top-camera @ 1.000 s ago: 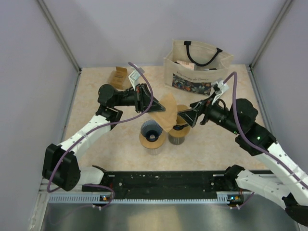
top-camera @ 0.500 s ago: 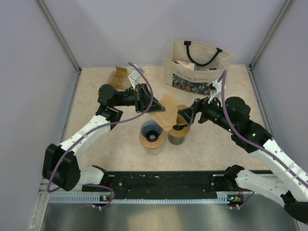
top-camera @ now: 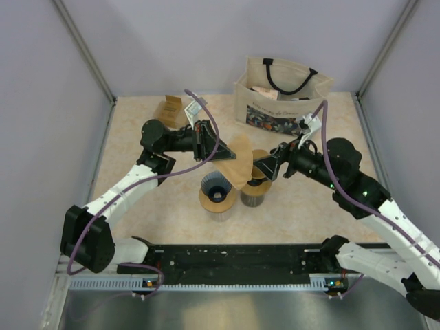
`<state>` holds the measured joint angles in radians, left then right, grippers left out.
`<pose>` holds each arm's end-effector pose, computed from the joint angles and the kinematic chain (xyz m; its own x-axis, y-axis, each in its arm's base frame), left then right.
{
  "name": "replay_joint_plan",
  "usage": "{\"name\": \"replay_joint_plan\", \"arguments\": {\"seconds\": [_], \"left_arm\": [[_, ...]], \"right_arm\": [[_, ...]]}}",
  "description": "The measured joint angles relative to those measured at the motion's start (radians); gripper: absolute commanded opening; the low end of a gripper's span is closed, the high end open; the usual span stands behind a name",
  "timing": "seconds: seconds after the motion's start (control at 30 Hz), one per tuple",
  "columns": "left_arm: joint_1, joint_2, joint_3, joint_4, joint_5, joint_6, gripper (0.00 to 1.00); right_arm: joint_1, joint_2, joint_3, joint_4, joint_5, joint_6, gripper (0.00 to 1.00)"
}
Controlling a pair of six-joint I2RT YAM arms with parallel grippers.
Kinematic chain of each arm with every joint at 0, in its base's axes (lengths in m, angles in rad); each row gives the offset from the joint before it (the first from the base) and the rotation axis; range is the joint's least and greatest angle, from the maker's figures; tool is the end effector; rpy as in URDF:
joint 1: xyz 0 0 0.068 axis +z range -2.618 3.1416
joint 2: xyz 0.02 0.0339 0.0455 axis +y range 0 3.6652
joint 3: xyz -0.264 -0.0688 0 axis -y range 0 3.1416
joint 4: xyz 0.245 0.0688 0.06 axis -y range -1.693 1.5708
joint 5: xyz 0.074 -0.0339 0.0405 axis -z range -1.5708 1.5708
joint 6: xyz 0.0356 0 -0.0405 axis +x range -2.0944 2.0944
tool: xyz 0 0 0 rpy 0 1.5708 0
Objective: Place the coffee filter in the dripper
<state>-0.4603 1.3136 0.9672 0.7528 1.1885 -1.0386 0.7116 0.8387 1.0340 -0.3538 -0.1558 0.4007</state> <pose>0.2396 -0.1557 0.3766 -0.6210 -0.0509 -0.7821 0.7767 -0.1738 -0.6054 0.1327 0.1218 0.3990 -0.4070 0.1579 -0.8997 -0.6543 0.6370 0.4077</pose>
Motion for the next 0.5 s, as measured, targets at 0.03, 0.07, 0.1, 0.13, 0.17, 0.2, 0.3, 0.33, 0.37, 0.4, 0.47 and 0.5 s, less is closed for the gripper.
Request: {"name": "replay_joint_plan", "arguments": {"seconds": [0.03, 0.07, 0.1, 0.13, 0.17, 0.2, 0.3, 0.33, 0.37, 0.4, 0.47, 0.5], "left_arm": [[0.000, 0.000, 0.000, -0.004, 0.000, 0.002, 0.00], [0.000, 0.000, 0.000, -0.006, 0.000, 0.003, 0.00], [0.000, 0.000, 0.000, -0.008, 0.000, 0.005, 0.00], [0.000, 0.000, 0.000, -0.011, 0.000, 0.009, 0.00], [0.000, 0.000, 0.000, -0.016, 0.000, 0.013, 0.00], [0.000, 0.000, 0.000, -0.020, 0.000, 0.015, 0.00], [0.000, 0.000, 0.000, -0.025, -0.001, 0.019, 0.00], [0.000, 0.000, 0.000, -0.026, 0.000, 0.020, 0.00], [0.000, 0.000, 0.000, -0.026, -0.001, 0.021, 0.00], [0.000, 0.000, 0.000, -0.027, 0.000, 0.021, 0.00], [0.000, 0.000, 0.000, -0.027, -0.001, 0.021, 0.00], [0.000, 0.000, 0.000, -0.027, -0.001, 0.021, 0.00]], "right_arm": [[0.000, -0.002, 0.001, 0.002, -0.003, 0.000, 0.87], [0.000, -0.003, 0.002, 0.005, -0.005, 0.000, 0.87], [0.000, -0.005, 0.002, 0.008, -0.007, 0.000, 0.87], [0.000, -0.006, 0.002, 0.009, -0.008, 0.000, 0.87], [0.000, -0.006, 0.002, 0.010, -0.008, 0.000, 0.87], [0.000, -0.006, 0.002, 0.009, -0.011, 0.000, 0.87], [0.000, -0.006, 0.002, 0.010, -0.013, 0.000, 0.87], [0.000, -0.005, 0.002, 0.011, -0.015, 0.000, 0.87], [0.000, -0.004, 0.002, 0.014, -0.018, 0.001, 0.87], [0.000, -0.002, 0.002, 0.021, -0.023, 0.002, 0.87], [0.000, 0.009, 0.002, 0.037, -0.035, 0.003, 0.87], [0.000, 0.021, 0.002, 0.048, -0.048, 0.004, 0.87]]}}
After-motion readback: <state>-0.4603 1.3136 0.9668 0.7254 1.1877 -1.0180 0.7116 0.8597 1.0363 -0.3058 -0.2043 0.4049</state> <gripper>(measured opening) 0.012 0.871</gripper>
